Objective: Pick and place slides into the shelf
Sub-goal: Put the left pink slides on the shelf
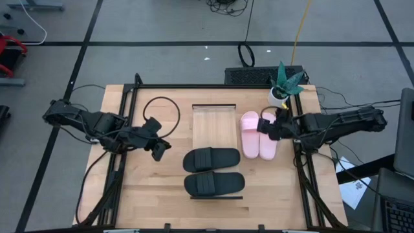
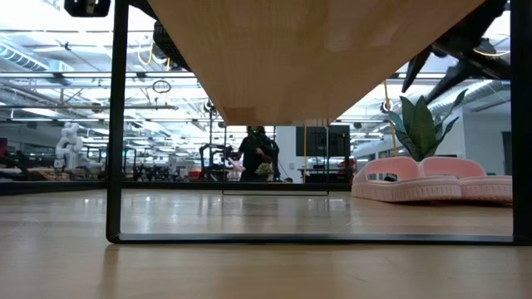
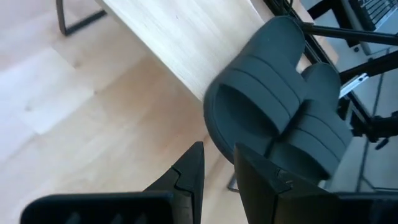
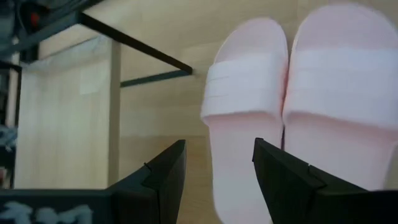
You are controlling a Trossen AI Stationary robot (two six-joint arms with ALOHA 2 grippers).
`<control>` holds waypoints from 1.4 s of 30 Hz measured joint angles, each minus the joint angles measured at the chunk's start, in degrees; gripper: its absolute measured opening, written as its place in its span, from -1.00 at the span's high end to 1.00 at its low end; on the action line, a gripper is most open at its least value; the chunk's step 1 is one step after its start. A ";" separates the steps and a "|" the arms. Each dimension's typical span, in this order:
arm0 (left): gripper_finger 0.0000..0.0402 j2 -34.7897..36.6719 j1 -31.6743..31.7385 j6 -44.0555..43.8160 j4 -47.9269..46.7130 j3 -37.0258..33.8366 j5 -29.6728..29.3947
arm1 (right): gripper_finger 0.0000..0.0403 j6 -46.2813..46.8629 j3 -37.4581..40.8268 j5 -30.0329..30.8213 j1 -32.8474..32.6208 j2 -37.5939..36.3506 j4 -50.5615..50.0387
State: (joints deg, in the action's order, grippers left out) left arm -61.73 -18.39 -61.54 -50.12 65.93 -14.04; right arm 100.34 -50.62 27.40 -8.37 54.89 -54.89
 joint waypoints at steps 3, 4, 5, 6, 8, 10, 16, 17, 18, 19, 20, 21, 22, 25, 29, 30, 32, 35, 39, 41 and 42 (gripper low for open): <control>0.59 -0.02 1.93 3.45 -1.22 0.00 -1.27 | 0.12 9.87 4.59 1.24 -4.47 -0.06 3.01; 0.59 -0.01 2.67 4.37 -1.79 0.00 -1.55 | 0.12 13.73 6.30 1.76 -6.05 -0.06 4.67; 0.59 0.00 3.51 5.22 -2.48 0.00 -1.56 | 0.12 17.30 8.00 3.07 -7.63 -0.04 6.53; 0.59 0.02 4.28 5.80 -3.30 0.00 -1.54 | 0.12 20.19 9.61 5.05 -9.42 -0.02 8.35; 0.59 0.07 5.56 6.34 -5.14 0.00 -1.33 | 0.12 25.29 12.18 10.74 -12.63 -0.02 11.73; 0.59 0.37 6.56 6.38 -7.02 0.00 -1.12 | 0.12 29.73 13.97 16.38 -15.26 -0.04 13.77; 0.59 1.90 8.22 7.51 -9.44 0.00 -1.07 | 0.12 35.93 14.90 18.99 -18.81 0.35 10.05; 0.59 2.22 8.38 7.73 -9.60 0.00 -1.06 | 0.12 36.12 14.90 19.06 -18.80 0.33 10.07; 0.59 2.50 8.57 7.84 -9.90 -0.01 -1.07 | 0.12 36.14 14.90 19.21 -18.62 0.37 10.07; 0.59 2.72 8.80 7.87 -10.01 -0.02 -1.06 | 0.12 36.16 14.90 19.34 -18.24 0.62 10.09; 0.59 3.08 9.01 7.87 -9.94 -0.02 -1.10 | 0.12 36.31 14.90 19.28 -17.78 0.93 10.14; 0.59 3.43 9.20 7.87 -9.94 -0.02 -1.13 | 0.12 36.32 14.90 19.19 -17.30 1.30 10.41; 0.59 3.66 9.38 7.88 -9.95 -0.02 -1.28 | 0.12 36.27 14.90 19.20 -16.72 1.74 11.07; 0.59 4.16 10.13 9.01 -9.91 -0.02 -1.43 | 0.12 35.83 14.90 19.18 -14.95 3.82 13.84; 0.59 4.17 11.08 9.32 -9.91 -0.02 -1.48 | 0.12 35.40 14.90 19.19 -12.85 6.88 17.57; 0.59 4.17 11.27 9.45 -9.90 -0.02 -1.47 | 0.12 35.40 14.90 19.31 -12.42 7.62 18.47; 0.59 4.20 11.51 10.02 -9.90 -0.02 -1.47 | 0.12 35.36 14.90 19.37 -11.43 8.92 20.31; 0.59 4.17 11.63 10.30 -9.89 -0.02 -1.45 | 0.12 35.24 14.90 20.90 -9.82 10.95 23.30; 0.59 4.17 11.63 10.43 -9.89 -0.02 -1.45 | 0.12 35.00 14.90 22.09 -7.58 13.37 27.10; 0.59 4.17 11.63 10.43 -9.89 -0.02 -1.45 | 0.12 34.91 14.90 22.07 -6.91 14.41 28.31; 0.59 4.17 11.63 10.45 -9.89 -0.02 -1.45 | 0.12 34.96 14.90 22.08 -6.88 14.90 29.06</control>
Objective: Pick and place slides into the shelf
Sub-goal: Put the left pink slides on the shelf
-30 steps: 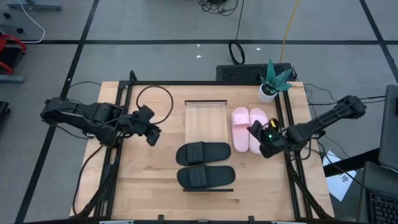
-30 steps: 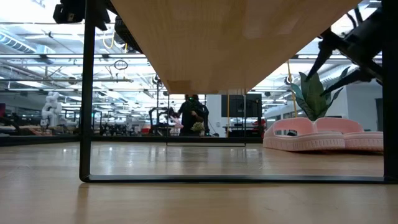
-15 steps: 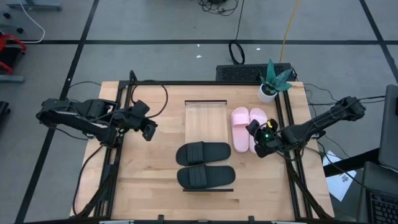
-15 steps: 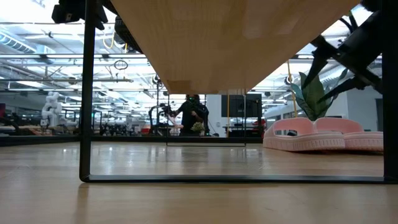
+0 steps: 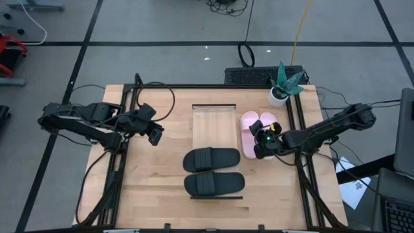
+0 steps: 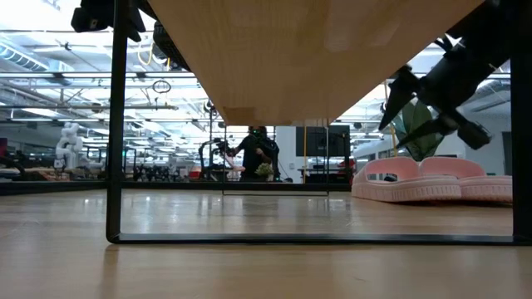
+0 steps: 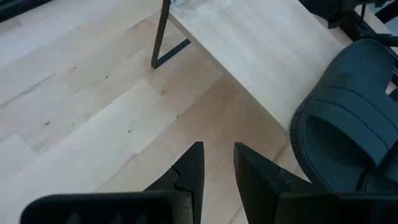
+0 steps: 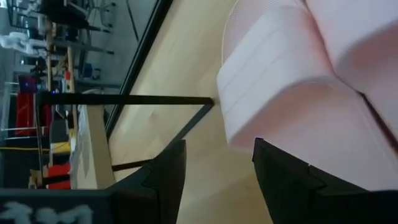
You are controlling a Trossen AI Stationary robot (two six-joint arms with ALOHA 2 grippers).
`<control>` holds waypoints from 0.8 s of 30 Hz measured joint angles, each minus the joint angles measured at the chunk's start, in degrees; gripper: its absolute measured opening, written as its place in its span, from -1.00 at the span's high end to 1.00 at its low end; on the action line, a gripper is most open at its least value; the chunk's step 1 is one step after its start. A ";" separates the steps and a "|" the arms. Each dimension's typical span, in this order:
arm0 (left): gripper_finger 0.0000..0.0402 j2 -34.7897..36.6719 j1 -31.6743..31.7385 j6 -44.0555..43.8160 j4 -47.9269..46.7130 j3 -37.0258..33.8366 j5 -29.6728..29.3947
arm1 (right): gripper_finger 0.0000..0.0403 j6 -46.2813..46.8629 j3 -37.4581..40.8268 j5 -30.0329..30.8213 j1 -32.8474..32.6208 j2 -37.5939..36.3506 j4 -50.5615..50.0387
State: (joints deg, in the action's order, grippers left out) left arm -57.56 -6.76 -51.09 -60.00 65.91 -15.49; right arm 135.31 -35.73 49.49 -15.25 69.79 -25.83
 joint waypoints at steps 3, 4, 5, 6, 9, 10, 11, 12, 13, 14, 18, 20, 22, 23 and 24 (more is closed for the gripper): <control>0.59 0.00 0.00 0.49 0.01 0.00 0.01 | 0.12 0.15 -0.02 -0.17 -0.04 1.22 1.74; 0.59 0.00 0.00 0.73 0.02 0.00 0.02 | 0.12 0.44 -0.02 -0.17 -0.07 1.49 1.84; 0.59 0.00 0.00 1.09 0.02 0.00 0.01 | 0.12 0.56 -0.02 -0.18 -0.06 1.73 1.88; 0.59 0.00 0.00 1.31 0.02 0.00 0.00 | 0.12 0.62 -0.02 -0.17 -0.04 1.97 2.09; 0.59 0.00 0.00 1.77 0.02 0.00 -0.02 | 0.12 1.08 -0.02 -0.10 0.22 2.32 2.35; 0.59 0.00 0.00 1.95 0.02 0.00 -0.02 | 0.12 1.14 -0.02 -0.15 0.45 2.39 2.36; 0.59 0.00 0.00 1.93 0.02 0.00 -0.02 | 0.12 1.15 -0.02 -0.15 0.68 2.57 2.37; 0.59 0.00 0.00 1.95 0.02 0.00 -0.02 | 0.12 1.16 -0.02 -0.15 0.94 2.75 2.34; 0.59 0.00 0.00 1.99 0.02 0.00 -0.02 | 0.12 1.17 -0.02 -0.15 1.18 3.01 2.33; 0.59 0.00 0.00 2.17 0.02 0.00 -0.02 | 0.12 1.21 -0.02 -0.15 1.49 3.23 2.37; 0.59 0.00 0.00 2.82 0.02 0.00 -0.03 | 0.12 1.57 -0.04 -0.19 2.65 4.42 2.87; 0.59 0.00 0.00 2.89 0.02 0.00 -0.02 | 0.12 1.57 -0.04 -0.26 2.99 5.00 3.04; 0.59 0.00 0.00 2.95 0.04 0.00 -0.04 | 0.12 1.60 -0.07 -0.60 3.35 5.44 3.36; 0.59 0.00 0.00 2.95 0.04 0.00 -0.04 | 0.12 1.62 -0.05 -1.41 3.58 5.65 3.32; 0.59 0.00 0.00 2.95 0.04 0.00 -0.04 | 0.12 1.64 -0.07 -1.59 3.81 5.97 3.45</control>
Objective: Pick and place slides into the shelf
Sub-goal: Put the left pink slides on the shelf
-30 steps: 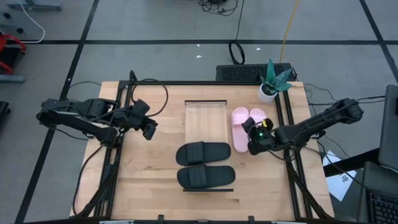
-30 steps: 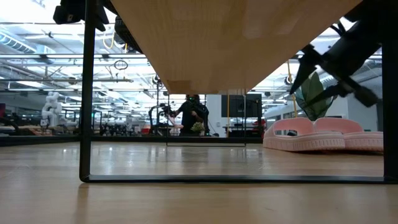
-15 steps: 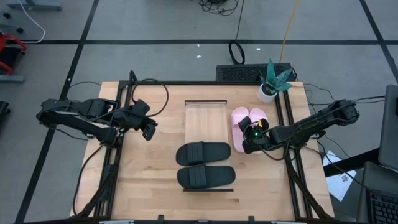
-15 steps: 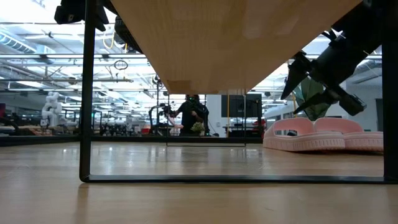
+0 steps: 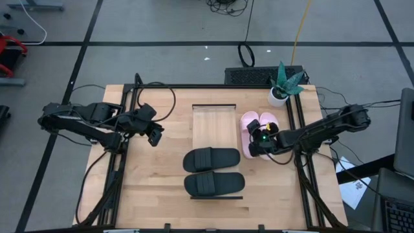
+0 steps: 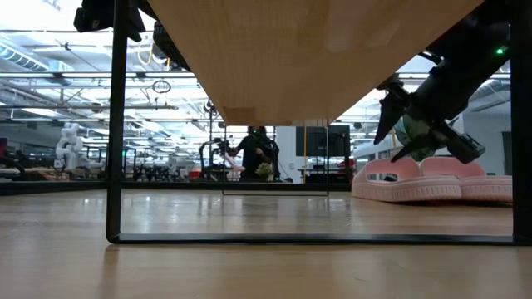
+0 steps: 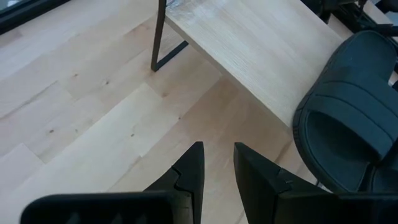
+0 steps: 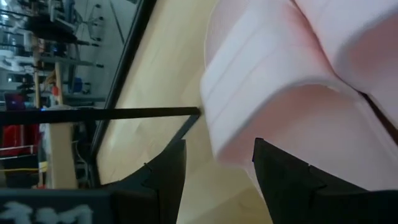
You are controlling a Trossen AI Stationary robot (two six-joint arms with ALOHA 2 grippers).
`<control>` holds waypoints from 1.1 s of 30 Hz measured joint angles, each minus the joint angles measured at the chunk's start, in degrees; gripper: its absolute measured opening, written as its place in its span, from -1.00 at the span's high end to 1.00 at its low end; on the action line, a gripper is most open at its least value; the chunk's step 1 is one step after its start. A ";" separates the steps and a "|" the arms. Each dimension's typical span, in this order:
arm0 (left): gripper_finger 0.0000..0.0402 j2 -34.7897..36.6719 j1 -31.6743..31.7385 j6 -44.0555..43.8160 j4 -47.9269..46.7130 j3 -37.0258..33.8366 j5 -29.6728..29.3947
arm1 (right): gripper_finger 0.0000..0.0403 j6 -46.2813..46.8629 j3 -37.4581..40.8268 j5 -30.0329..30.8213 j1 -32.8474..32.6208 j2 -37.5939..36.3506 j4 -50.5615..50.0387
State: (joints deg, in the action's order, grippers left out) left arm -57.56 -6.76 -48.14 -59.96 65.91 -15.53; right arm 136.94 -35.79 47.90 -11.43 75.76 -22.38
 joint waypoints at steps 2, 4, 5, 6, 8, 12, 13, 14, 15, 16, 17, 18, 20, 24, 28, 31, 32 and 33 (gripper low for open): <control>0.59 0.00 0.00 0.00 0.00 0.00 -0.02 | 0.12 0.15 0.00 0.00 0.52 0.44 0.12; 0.59 0.00 0.00 0.00 0.01 0.00 -0.04 | 0.12 0.15 0.00 0.09 1.23 0.89 0.57; 0.59 0.00 0.03 0.04 0.02 0.00 -0.07 | 0.12 0.13 0.00 0.11 1.60 1.19 0.75; 0.59 0.00 0.07 0.08 0.02 0.00 -0.11 | 0.12 0.13 0.00 0.10 1.94 1.56 0.75; 0.59 0.00 0.11 0.11 0.04 0.00 -0.18 | 0.12 0.10 0.00 0.16 2.79 2.24 1.31; 0.59 0.00 0.53 0.15 0.05 0.00 -0.17 | 0.12 -0.16 -0.02 0.22 3.80 3.11 1.56; 0.59 0.00 0.71 0.17 0.07 0.00 -0.17 | 0.12 -0.26 -0.02 0.22 3.95 3.24 1.61; 0.59 0.00 0.80 0.19 0.06 0.01 -0.17 | 0.12 -0.39 -0.02 0.24 4.05 3.40 1.65; 0.59 0.00 0.95 0.22 0.05 0.00 -0.16 | 0.12 -0.55 -0.02 0.22 4.22 3.50 1.60; 0.59 0.00 1.10 0.33 0.04 0.01 -0.15 | 0.12 -0.56 -0.02 0.22 4.29 3.51 1.56; 0.59 0.00 1.20 0.48 0.04 0.02 -0.13 | 0.12 -0.59 -0.02 0.24 4.30 3.47 1.60; 0.59 0.00 1.27 0.48 0.04 0.00 -0.11 | 0.12 -0.64 -0.02 0.27 4.30 3.46 1.60; 0.59 0.00 1.43 0.48 0.04 0.02 0.00 | 0.12 -0.89 -0.02 0.33 4.30 3.48 1.56; 0.59 0.00 1.91 0.55 0.04 0.02 0.30 | 0.12 -1.33 -0.02 0.31 4.30 3.46 1.59; 0.59 0.00 2.01 1.16 0.04 0.02 0.50 | 0.19 -1.55 -0.02 0.31 4.30 3.46 1.28; 0.59 0.00 2.01 1.18 0.04 0.02 0.50 | 0.29 -1.57 -0.02 0.29 4.38 3.46 1.19; 0.59 0.00 2.01 1.18 0.04 0.02 0.50 | 0.33 -1.57 -0.02 0.28 4.54 3.46 1.21; 0.59 0.00 2.01 1.20 0.04 0.02 0.50 | 0.38 -1.57 -0.02 0.24 4.69 3.46 1.24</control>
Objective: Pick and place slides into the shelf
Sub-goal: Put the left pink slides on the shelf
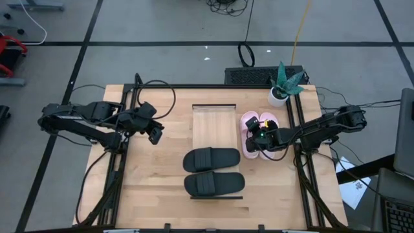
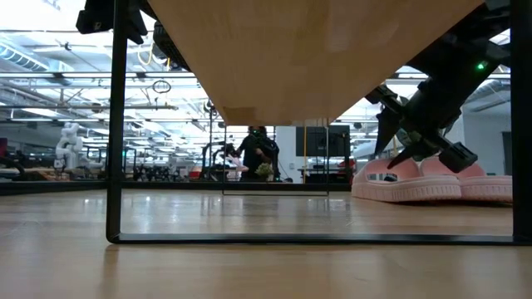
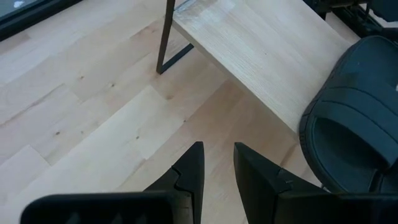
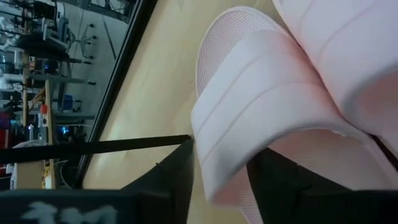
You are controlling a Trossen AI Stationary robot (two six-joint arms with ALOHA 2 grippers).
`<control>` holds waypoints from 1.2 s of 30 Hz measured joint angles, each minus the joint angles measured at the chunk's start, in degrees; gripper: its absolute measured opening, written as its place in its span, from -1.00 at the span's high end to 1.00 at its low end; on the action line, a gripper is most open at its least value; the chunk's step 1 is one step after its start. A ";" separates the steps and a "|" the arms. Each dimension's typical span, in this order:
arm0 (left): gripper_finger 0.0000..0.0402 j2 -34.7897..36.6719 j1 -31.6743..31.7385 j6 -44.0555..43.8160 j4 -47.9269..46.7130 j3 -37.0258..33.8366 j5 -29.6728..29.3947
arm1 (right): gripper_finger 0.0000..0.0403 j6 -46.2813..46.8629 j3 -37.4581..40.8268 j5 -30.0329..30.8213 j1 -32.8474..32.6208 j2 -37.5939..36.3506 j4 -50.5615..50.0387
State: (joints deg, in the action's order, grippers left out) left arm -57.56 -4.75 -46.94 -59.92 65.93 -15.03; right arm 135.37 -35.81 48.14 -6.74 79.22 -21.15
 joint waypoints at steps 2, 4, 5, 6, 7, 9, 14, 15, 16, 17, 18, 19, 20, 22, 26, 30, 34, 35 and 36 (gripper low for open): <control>0.59 0.00 -0.02 0.01 0.00 0.00 0.04 | 0.47 -0.04 0.00 0.00 0.31 0.00 0.02; 0.59 0.00 -0.02 0.05 -0.01 0.00 0.04 | 0.59 -0.20 0.00 0.01 0.45 0.00 0.20; 0.59 0.00 -0.02 0.09 -0.01 0.00 0.06 | 0.65 -0.20 0.00 0.07 0.46 0.00 0.34; 0.59 0.00 -0.02 0.11 0.00 0.00 0.06 | 0.73 -0.22 0.01 0.34 0.46 0.00 0.62; 0.59 0.00 -0.02 0.13 -0.02 0.00 0.09 | 0.80 -0.34 0.04 1.16 0.46 0.00 1.13; 0.59 0.00 -0.02 0.13 -0.02 0.00 0.09 | 0.94 -1.22 0.04 2.91 0.44 0.00 2.65; 0.59 0.00 -0.02 0.11 -0.02 0.00 0.09 | 0.94 -2.07 0.04 5.93 0.52 0.00 6.25; 0.59 0.00 -0.02 0.11 -0.02 0.00 0.09 | 0.95 -2.42 0.04 6.01 0.52 0.00 7.00; 0.59 0.00 -0.02 0.11 -0.02 0.00 0.09 | 0.97 -2.86 0.04 6.32 0.52 0.00 7.79; 0.59 0.00 -0.02 0.11 -0.02 0.00 0.11 | 0.97 -3.14 0.04 7.60 0.50 0.00 8.70; 0.59 0.00 -0.02 0.11 -0.02 0.00 0.11 | 0.98 -3.35 0.04 9.16 0.48 0.00 9.74; 0.59 0.00 -0.02 0.11 -0.02 0.00 0.11 | 0.97 -3.54 0.04 10.73 0.48 -0.02 10.86; 0.59 0.00 -0.02 0.07 -0.02 0.00 0.11 | 0.97 -4.02 0.04 11.90 0.50 -0.25 11.56; 0.59 0.00 -0.02 -0.05 -0.02 0.00 0.13 | 0.98 -6.14 0.04 12.94 0.66 -1.15 12.42; 0.59 0.00 -0.02 -0.30 -0.02 0.00 0.25 | 0.98 -10.22 0.04 13.95 0.91 -3.68 13.08; 0.59 0.00 -0.02 -0.33 -0.02 0.00 0.61 | 0.99 -14.63 0.04 16.91 0.92 -7.46 13.14; 0.59 0.00 -0.02 -0.17 -0.04 0.00 0.60 | 0.99 -20.53 0.04 18.85 0.92 -11.99 13.15; 0.59 0.00 -0.02 -0.10 -0.02 0.00 0.59 | 0.99 -21.73 0.04 19.53 0.92 -13.11 13.19; 0.59 -0.02 -0.02 -0.09 -0.04 0.00 0.61 | 0.99 -22.94 0.04 19.84 0.92 -14.33 13.22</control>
State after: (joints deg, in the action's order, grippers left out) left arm -57.58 -4.78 -47.03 -59.96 65.93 -14.42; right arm 112.43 -35.77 67.98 -5.82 64.90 -7.92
